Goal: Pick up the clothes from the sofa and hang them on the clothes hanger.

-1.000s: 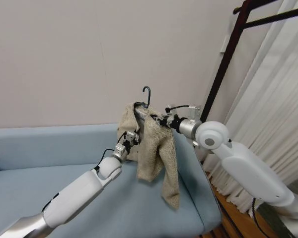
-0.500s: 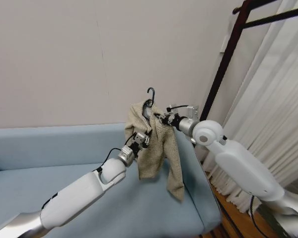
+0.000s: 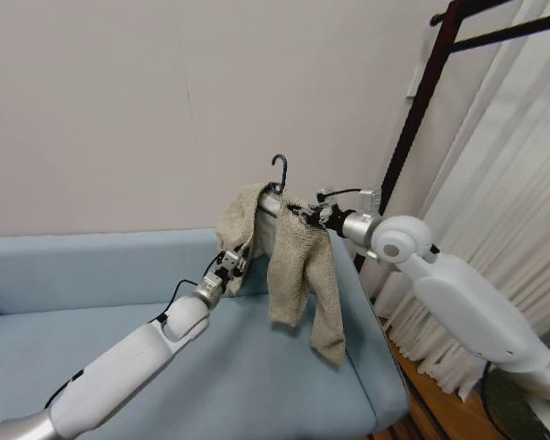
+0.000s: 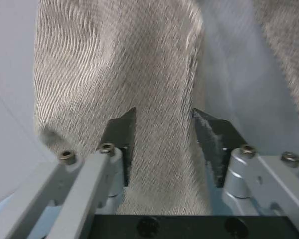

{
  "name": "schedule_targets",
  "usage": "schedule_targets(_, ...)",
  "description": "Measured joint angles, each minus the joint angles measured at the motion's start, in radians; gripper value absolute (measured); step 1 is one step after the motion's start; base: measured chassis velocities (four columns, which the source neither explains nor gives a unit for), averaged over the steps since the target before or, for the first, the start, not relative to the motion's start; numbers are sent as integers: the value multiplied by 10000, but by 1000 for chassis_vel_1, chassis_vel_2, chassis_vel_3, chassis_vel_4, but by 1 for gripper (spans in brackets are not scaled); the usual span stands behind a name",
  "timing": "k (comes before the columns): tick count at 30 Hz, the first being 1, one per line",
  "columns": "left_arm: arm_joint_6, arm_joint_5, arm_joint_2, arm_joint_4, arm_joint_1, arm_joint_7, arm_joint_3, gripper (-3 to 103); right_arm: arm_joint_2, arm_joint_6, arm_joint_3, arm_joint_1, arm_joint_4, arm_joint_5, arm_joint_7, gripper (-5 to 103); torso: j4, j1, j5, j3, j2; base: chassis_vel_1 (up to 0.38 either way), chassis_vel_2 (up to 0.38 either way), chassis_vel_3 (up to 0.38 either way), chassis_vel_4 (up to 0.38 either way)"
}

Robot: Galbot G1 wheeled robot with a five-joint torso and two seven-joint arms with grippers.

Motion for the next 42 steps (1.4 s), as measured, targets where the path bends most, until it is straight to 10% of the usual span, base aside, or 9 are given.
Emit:
schedule_targets(18,-69,-1244,2205,-1601,489,-69,-2000,100,-2149,-427,159,365,943,2087,-801,10,-3,-2,3,-1,1,0,0,0,0)
schedule_targets(33,1370,-5181,2793,-3349,1151,-2824,-4295,100,-2212,-1324,1439,1695,2710,6033,6141,10,8,0,4,0,1,0,0,0,0)
schedule_targets(39,2314,-5468,2584,-3651,1786,-2394,-6107,100,-3280,-1347,1816,2618,2577,7435,6959,10,-12,0,1,-1,2,0,0,0,0)
schedule_targets(42,3093,-5990,2173,-4233,3823,-1463,-9394,100,-3718,-1377,2111,2779,2126,7644,6563,10,1,-1,6,-2,2,0,0,0,0)
